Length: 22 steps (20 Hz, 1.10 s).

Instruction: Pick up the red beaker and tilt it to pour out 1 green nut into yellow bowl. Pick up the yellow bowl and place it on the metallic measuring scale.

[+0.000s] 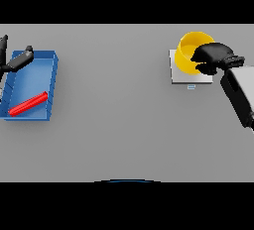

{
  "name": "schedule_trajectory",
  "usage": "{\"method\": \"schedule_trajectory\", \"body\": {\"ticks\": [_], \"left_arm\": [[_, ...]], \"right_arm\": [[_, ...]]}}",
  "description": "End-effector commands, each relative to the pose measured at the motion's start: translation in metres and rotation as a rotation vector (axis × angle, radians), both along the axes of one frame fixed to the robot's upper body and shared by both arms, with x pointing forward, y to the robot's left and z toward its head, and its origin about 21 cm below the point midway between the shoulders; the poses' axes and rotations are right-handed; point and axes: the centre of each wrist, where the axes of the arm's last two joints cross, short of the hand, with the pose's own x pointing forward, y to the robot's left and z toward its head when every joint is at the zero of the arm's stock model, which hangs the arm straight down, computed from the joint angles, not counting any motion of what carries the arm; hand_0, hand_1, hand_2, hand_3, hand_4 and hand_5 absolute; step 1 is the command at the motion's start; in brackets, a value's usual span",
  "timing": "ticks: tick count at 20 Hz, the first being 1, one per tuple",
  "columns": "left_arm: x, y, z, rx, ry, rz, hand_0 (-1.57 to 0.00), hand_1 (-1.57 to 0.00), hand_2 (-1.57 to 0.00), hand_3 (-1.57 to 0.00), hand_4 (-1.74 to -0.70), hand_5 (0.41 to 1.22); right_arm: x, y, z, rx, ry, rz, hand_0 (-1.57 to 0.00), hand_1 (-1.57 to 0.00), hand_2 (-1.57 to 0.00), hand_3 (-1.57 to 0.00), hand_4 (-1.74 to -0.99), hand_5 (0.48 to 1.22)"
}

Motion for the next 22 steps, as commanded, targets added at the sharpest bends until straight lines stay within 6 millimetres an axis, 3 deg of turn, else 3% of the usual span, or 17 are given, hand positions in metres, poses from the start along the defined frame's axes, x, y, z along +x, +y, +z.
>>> {"method": "schedule_trajectory", "body": {"ticks": [1, 3, 5, 6, 7, 8, 10, 13, 17, 22], "left_arm": [[0.001, 0.001, 0.003, 0.005, -0.002, 0.002, 0.00, 0.00, 0.00, 0.00, -0.81, 0.728], [0.002, 0.000, 0.004, -0.003, -0.002, -0.005, 0.00, 0.00, 0.00, 0.00, -0.81, 0.734], [0.001, 0.000, 0.003, 0.005, -0.001, -0.013, 0.00, 0.00, 0.00, 0.00, -0.81, 0.740], [0.002, -0.001, 0.000, 0.003, 0.006, -0.011, 0.00, 0.00, 0.00, 0.00, -0.81, 0.745], [0.003, -0.002, -0.002, 0.001, 0.014, -0.010, 0.00, 0.00, 0.00, 0.00, -0.81, 0.745], [0.004, 0.000, 0.002, 0.003, 0.007, -0.007, 0.00, 0.00, 0.00, 0.00, -0.81, 0.744], [0.007, -0.002, 0.001, -0.003, 0.011, -0.006, 0.00, 0.00, 0.00, 0.00, -0.81, 0.745], [0.006, -0.001, -0.005, 0.009, 0.019, -0.011, 0.00, 0.00, 0.00, 0.00, -0.81, 0.738], [0.007, -0.004, -0.005, -0.007, 0.014, -0.010, 0.00, 0.00, 0.00, 0.00, -0.81, 0.736], [0.008, -0.002, -0.005, -0.007, 0.004, -0.003, 0.00, 0.00, 0.00, 0.00, -0.82, 0.734]], "right_arm": [[0.000, -0.002, -0.001, 0.001, -0.002, 0.008, -1.57, -1.48, -1.57, -1.51, -1.727, 1.221], [0.002, -0.003, -0.005, 0.013, 0.000, 0.009, -1.55, -1.42, -1.57, -1.48, -1.721, 1.221], [0.005, -0.001, -0.007, 0.013, 0.022, -0.007, -1.54, -1.41, -1.57, -1.17, -1.728, 1.221], [0.004, -0.001, -0.008, 0.020, 0.039, -0.010, -1.54, -1.44, -1.50, -1.02, -1.659, 1.221], [0.006, 0.000, -0.005, 0.023, 0.039, -0.026, -1.52, -1.35, -1.35, -0.91, -1.596, 1.134], [0.006, 0.000, -0.006, 0.024, 0.048, -0.031, -1.22, -1.08, -1.13, -0.82, -1.548, 1.053], [0.006, -0.005, -0.005, 0.027, 0.059, -0.026, -0.78, -0.69, -0.81, -0.71, -1.470, 0.928], [0.009, -0.003, -0.006, 0.026, 0.078, -0.019, -0.40, -0.35, -0.52, -0.60, -1.410, 0.821], [0.009, -0.006, -0.009, 0.013, 0.088, 0.015, -0.16, -0.14, -0.29, -0.47, -1.356, 0.755], [0.011, 0.001, -0.010, -0.016, 0.100, 0.015, -0.05, -0.05, -0.12, -0.35, -1.308, 0.733]]}}
